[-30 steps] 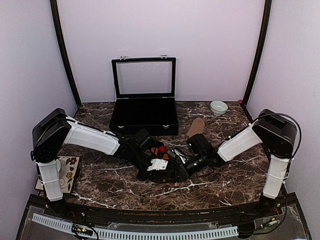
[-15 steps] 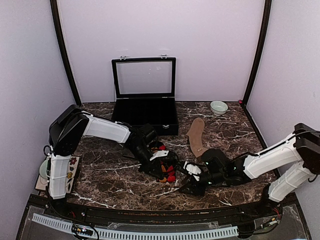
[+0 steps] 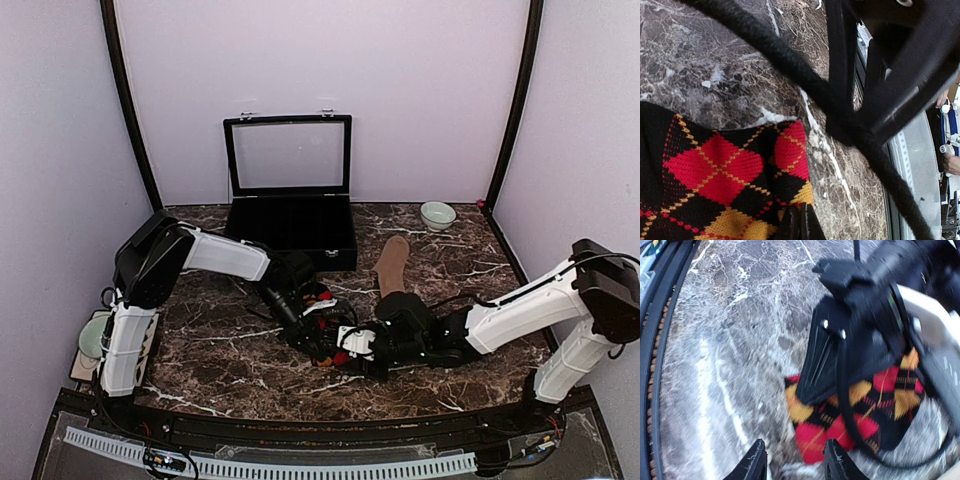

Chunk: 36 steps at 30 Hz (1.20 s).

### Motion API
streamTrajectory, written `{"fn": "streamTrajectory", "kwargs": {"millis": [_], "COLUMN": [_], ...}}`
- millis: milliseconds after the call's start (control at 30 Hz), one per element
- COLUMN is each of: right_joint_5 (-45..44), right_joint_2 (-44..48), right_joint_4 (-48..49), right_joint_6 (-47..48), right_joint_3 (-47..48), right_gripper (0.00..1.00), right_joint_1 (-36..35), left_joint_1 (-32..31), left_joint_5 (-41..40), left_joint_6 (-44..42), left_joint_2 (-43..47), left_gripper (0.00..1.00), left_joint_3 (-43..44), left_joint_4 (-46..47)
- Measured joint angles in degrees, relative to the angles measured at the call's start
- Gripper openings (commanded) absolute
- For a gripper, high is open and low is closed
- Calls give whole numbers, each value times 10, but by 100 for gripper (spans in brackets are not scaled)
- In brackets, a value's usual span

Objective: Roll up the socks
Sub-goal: Roll the sock at the center of the board.

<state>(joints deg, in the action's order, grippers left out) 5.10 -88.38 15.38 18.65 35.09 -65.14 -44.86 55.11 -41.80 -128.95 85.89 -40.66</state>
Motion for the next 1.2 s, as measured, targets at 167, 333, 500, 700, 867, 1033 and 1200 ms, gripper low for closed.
{"fn": "streamTrajectory", "kwargs": {"millis": [167,333,500,700,867,1033,1200], "right_joint_5": [22,48,59,56,56,56,59], "right_joint_2": [-70,-110,-120,-121,-122,-130,-147], "right_joint_4": [-3,-3,4,29,49,73,109], "right_joint_6": [48,68,70,68,64,57,45], "right_joint_3": [60,87,86,66,55,45,37], "right_gripper": [36,34,33,31,24,18,16], "right_joint_1": [-1,-2,-2,2,5,8,12], "left_joint_1": [0,0,1,1,1,0,0], "left_joint_5": [2,5,6,6,6,2,0], "left_joint_6": [-2,-15,-26,-32,-32,-31,-38], "left_joint_2": [-5,-7,-8,-9,-9,-10,-11], "left_gripper": [0,0,0,0,0,12,21], "left_joint_3": [9,8,7,7,7,11,18], "left_joint_4": [-20,-43,-59,-74,-76,-80,-94]}}
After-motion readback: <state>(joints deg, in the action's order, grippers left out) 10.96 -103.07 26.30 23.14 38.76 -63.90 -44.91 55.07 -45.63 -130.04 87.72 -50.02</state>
